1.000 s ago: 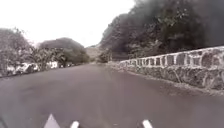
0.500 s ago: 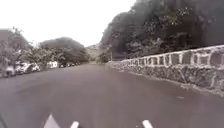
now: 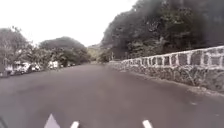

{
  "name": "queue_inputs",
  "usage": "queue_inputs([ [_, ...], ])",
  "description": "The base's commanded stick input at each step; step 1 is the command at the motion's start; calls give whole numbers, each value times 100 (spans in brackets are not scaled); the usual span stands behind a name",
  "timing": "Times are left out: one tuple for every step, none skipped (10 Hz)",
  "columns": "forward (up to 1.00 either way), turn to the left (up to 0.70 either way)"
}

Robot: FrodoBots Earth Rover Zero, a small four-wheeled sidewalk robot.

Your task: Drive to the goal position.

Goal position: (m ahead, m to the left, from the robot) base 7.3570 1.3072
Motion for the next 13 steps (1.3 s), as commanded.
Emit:
queue_inputs([
  [50, 0],
  [50, 0],
  [50, 0],
  [50, 0],
  [50, 0],
  [50, 0],
  [50, 0],
  [50, 0],
  [50, 0],
  [50, 0],
  [50, 0],
  [50, 0],
  [50, 0],
])
